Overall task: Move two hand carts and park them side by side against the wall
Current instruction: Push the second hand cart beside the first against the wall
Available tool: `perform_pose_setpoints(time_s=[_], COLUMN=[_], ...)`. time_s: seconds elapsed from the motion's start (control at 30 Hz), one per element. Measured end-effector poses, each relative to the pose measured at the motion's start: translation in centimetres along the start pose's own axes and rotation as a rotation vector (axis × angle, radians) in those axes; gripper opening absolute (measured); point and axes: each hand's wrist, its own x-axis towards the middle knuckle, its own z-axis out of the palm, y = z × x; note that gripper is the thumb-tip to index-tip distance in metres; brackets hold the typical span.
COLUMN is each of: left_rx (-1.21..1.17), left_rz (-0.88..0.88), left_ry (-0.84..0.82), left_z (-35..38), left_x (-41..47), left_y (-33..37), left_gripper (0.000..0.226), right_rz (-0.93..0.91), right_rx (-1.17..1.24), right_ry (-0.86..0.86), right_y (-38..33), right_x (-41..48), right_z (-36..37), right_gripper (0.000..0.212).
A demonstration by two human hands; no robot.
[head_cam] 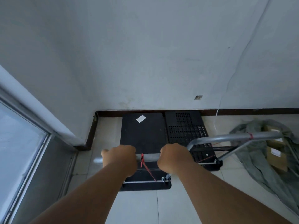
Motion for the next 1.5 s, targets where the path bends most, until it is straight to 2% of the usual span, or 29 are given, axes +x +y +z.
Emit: perform_pose_setpoints(time_s=[0.4, 0.53, 0.73, 1.13, 1.23, 1.37, 1.43, 1.5], left_rx=[0.025, 0.073, 0.128, 0.113, 0.169, 0.210, 0.186, 0.145], left_rz=[0.017, 0.028, 0.039, 0.126, 0.227, 0.251, 0.251, 0.243], left_ry=[0.011, 0.004, -0.028, 0.002, -0.013, -0.107, -0.100, -0.077], left_z=[-2.6, -3.0, -3.3, -3.4, -4.4, -6.1, -6.7, -7.1], left_x=[5.7, 5.8, 5.5, 5.0, 4.2, 3.5, 3.1, 2.6], left_y=[1.5, 1.5, 0.8, 0.0, 0.7, 2.8, 4.2, 6.1], left_gripper=[0.010, 0.013, 0.024, 0.028, 0.046, 0.088, 0.105, 0.114], right_rz=[-0.045, -0.090, -0.156, -0.139, -0.185, -0.173, -0.172, -0.180], right_rx=[0.009, 0.061, 0.117, 0.081, 0.022, -0.031, -0.064, -0.066], right_ry=[0.045, 0.092, 0.171, 0.145, 0.191, 0.173, 0.198, 0.225], right_y=[1.8, 2.1, 2.1, 1.7, 2.6, 5.1, 7.0, 9.2], right_x=[5.3, 5.4, 4.6, 3.7, 2.7, 1.4, 0.8, 0.1], right_z=[-3.0, -2.4, -2.0, -2.3, -2.7, -4.1, -5.1, -5.9], right_gripper=[0.017, 0.003, 0.025, 0.036, 0.049, 0.071, 0.075, 0.075])
